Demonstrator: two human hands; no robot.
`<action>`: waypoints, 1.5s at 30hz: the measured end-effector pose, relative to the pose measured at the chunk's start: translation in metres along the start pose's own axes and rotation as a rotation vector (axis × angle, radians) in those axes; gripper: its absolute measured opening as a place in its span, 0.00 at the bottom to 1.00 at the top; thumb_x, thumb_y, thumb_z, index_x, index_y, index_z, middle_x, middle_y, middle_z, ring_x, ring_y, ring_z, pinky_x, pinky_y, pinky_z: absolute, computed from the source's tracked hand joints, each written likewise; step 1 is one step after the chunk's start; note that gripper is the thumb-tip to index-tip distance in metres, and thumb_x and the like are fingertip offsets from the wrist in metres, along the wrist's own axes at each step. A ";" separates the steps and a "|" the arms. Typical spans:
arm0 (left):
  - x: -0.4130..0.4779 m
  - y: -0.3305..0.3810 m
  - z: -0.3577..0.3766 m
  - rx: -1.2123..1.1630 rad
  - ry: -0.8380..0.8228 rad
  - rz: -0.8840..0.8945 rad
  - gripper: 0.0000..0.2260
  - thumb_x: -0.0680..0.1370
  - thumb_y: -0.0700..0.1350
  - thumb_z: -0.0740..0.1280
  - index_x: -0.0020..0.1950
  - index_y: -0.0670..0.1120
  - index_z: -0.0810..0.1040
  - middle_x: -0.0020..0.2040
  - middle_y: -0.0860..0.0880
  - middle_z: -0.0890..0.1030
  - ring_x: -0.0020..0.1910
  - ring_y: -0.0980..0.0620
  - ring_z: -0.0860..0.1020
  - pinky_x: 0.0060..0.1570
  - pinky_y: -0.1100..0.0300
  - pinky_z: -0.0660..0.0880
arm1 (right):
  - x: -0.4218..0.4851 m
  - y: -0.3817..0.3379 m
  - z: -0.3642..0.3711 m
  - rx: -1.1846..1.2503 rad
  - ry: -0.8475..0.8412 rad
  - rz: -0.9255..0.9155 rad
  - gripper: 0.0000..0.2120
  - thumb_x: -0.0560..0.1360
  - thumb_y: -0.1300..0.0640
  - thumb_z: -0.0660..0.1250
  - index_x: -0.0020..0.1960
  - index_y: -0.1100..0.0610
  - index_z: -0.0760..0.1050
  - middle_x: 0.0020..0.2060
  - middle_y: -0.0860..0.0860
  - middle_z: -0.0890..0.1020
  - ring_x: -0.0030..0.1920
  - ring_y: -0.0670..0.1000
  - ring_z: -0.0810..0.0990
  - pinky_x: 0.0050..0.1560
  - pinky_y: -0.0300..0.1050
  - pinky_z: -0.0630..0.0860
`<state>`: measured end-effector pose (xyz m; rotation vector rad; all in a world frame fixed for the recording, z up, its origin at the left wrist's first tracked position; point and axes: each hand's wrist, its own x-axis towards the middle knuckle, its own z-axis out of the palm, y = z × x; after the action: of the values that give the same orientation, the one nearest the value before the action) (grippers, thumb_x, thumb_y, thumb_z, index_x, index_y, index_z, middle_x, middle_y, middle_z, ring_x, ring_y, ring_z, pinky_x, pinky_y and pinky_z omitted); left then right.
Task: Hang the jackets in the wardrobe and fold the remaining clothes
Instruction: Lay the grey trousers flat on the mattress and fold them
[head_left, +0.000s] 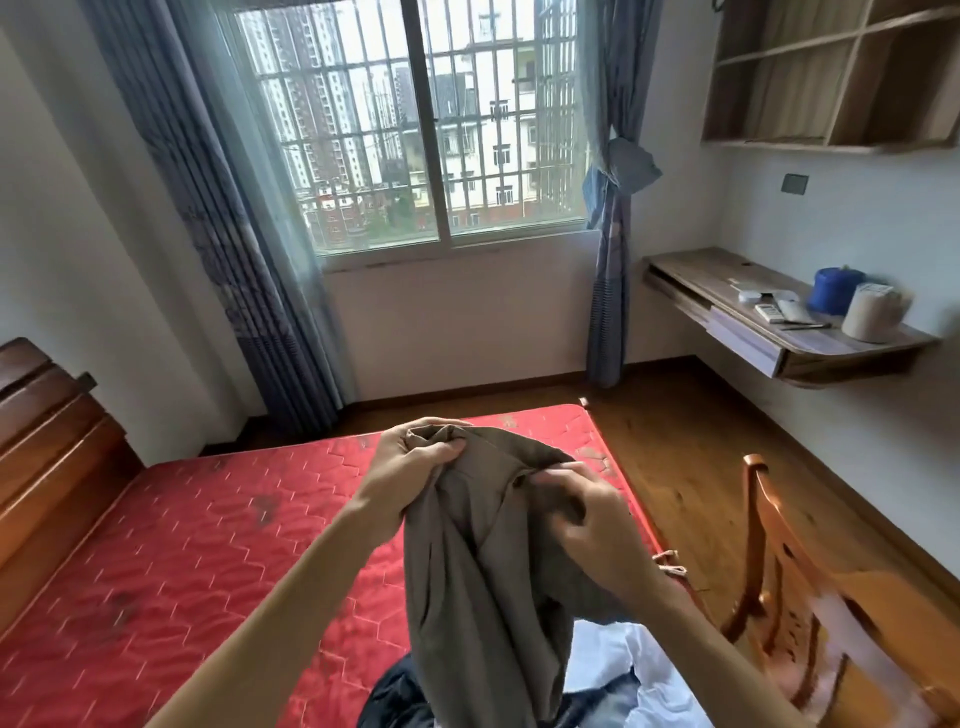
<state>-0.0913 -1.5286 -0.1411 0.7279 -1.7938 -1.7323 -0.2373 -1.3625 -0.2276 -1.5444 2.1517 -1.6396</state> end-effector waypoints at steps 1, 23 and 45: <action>-0.003 0.003 -0.008 -0.001 0.000 0.015 0.07 0.75 0.33 0.70 0.50 0.41 0.85 0.45 0.44 0.86 0.45 0.49 0.81 0.48 0.57 0.77 | -0.004 0.008 -0.001 -0.140 0.045 0.004 0.28 0.66 0.59 0.72 0.66 0.50 0.76 0.64 0.49 0.76 0.65 0.48 0.74 0.67 0.57 0.73; -0.149 -0.005 -0.363 1.022 -0.302 0.471 0.27 0.67 0.34 0.71 0.63 0.53 0.77 0.55 0.56 0.82 0.55 0.58 0.81 0.54 0.59 0.78 | -0.011 -0.201 0.125 -0.467 0.267 0.027 0.20 0.69 0.47 0.57 0.50 0.49 0.85 0.44 0.50 0.87 0.48 0.56 0.85 0.48 0.47 0.78; -0.419 0.099 -0.556 0.902 0.063 0.604 0.16 0.78 0.36 0.70 0.46 0.60 0.82 0.42 0.59 0.84 0.42 0.63 0.81 0.45 0.68 0.75 | -0.168 -0.427 0.194 -0.014 0.481 -0.052 0.10 0.72 0.55 0.77 0.49 0.60 0.84 0.38 0.55 0.83 0.34 0.34 0.76 0.41 0.24 0.68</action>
<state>0.5965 -1.6253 -0.0300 0.4584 -2.4051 -0.4713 0.2391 -1.3645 -0.0824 -1.3203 2.3460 -2.2056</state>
